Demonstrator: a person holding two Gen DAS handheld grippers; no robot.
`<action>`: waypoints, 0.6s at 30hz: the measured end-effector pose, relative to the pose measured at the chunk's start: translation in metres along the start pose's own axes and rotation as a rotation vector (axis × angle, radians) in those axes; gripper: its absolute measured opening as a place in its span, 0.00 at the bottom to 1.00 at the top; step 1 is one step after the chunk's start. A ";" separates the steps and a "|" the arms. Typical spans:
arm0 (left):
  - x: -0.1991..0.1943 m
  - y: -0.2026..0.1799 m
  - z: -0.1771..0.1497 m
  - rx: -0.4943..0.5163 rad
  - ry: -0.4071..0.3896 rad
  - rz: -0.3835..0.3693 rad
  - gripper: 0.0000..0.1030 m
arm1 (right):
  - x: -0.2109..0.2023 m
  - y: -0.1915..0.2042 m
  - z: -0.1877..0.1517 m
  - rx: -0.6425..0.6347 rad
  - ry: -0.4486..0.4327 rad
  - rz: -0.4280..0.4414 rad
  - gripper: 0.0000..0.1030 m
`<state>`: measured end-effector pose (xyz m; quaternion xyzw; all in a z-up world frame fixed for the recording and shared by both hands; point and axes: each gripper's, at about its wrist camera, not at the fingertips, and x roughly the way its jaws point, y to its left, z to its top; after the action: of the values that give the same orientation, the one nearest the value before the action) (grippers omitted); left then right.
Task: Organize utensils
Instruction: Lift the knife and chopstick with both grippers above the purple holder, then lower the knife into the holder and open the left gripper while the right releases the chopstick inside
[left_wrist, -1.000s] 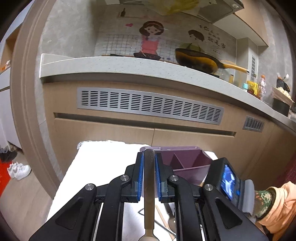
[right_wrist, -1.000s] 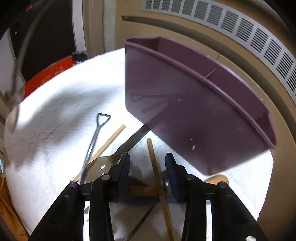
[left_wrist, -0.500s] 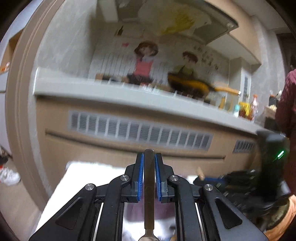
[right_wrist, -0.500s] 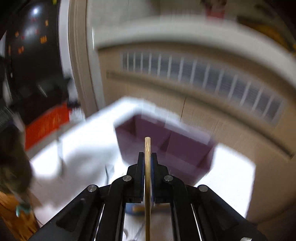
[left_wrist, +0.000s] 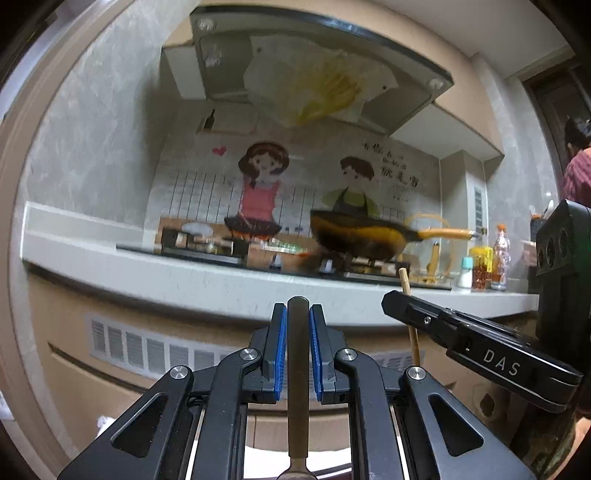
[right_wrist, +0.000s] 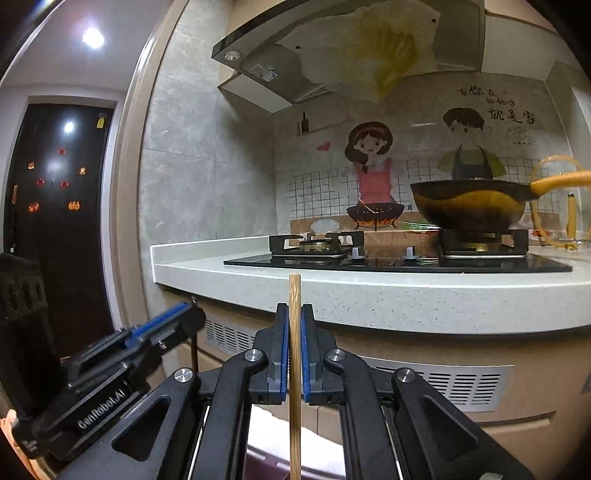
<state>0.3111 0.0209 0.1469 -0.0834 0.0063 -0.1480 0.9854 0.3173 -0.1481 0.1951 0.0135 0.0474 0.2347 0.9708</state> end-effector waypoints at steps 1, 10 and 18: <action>0.005 0.003 -0.006 -0.008 0.006 0.001 0.12 | -0.003 -0.011 -0.009 0.004 0.000 0.002 0.06; 0.053 0.035 -0.072 -0.043 0.197 0.052 0.12 | 0.061 -0.026 -0.078 0.028 0.121 -0.045 0.06; 0.052 0.040 -0.108 -0.081 0.371 0.102 0.13 | 0.069 -0.028 -0.129 0.052 0.336 -0.038 0.06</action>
<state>0.3686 0.0261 0.0339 -0.0937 0.1978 -0.1103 0.9695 0.3785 -0.1415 0.0593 -0.0019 0.2155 0.2142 0.9527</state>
